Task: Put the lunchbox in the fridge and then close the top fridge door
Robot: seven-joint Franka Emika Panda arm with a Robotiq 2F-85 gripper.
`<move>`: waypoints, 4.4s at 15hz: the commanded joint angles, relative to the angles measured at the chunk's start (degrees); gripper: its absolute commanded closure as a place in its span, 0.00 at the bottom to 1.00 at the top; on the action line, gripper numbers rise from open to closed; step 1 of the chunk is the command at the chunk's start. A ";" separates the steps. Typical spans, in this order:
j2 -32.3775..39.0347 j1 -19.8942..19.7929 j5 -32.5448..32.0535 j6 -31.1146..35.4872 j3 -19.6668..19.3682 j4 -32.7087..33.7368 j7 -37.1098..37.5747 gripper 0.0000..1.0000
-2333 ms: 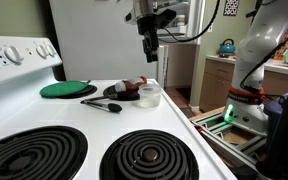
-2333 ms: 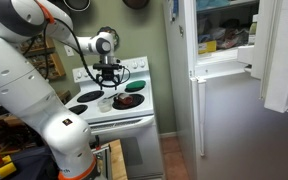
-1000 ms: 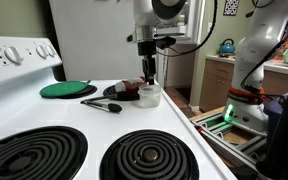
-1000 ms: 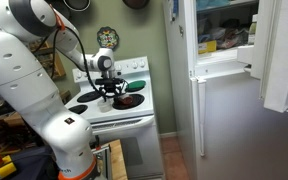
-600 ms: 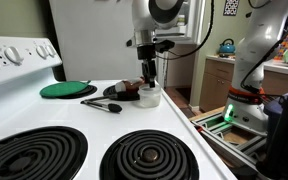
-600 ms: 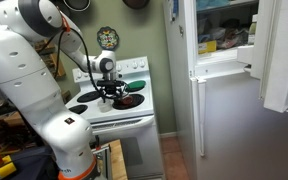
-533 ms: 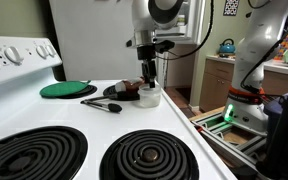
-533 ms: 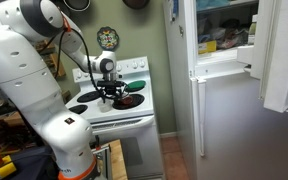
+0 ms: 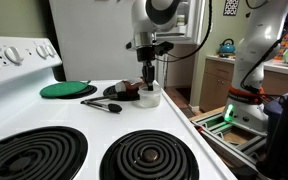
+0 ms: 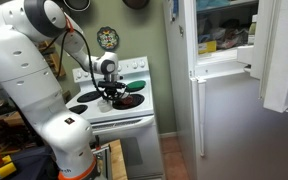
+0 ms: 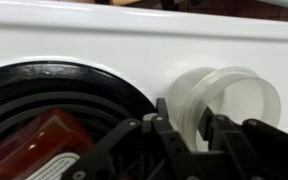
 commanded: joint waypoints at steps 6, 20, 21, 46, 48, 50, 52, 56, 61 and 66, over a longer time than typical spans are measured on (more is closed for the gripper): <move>-11.01 1.06 7.05 -4.49 -2.50 -5.86 -2.06 0.97; -22.15 -0.99 7.44 -15.63 -9.27 -6.10 9.17 0.97; -23.33 -1.71 7.25 -15.46 -9.73 -6.35 10.13 0.97; -32.29 -30.84 -1.51 -16.22 -22.90 2.32 29.33 0.97; -32.39 -33.86 -1.65 -16.35 -24.27 3.73 31.86 0.97; -32.54 -36.54 -1.55 -15.78 -25.00 4.86 35.01 0.97; -32.39 -35.84 -1.03 -15.90 -25.21 4.58 33.07 0.89; -32.38 -37.40 -1.08 -15.77 -25.39 5.47 35.42 0.89; -32.37 -37.42 -1.07 -15.76 -25.35 5.47 35.68 0.89; -32.37 -37.42 -1.06 -15.76 -25.35 5.47 35.71 0.89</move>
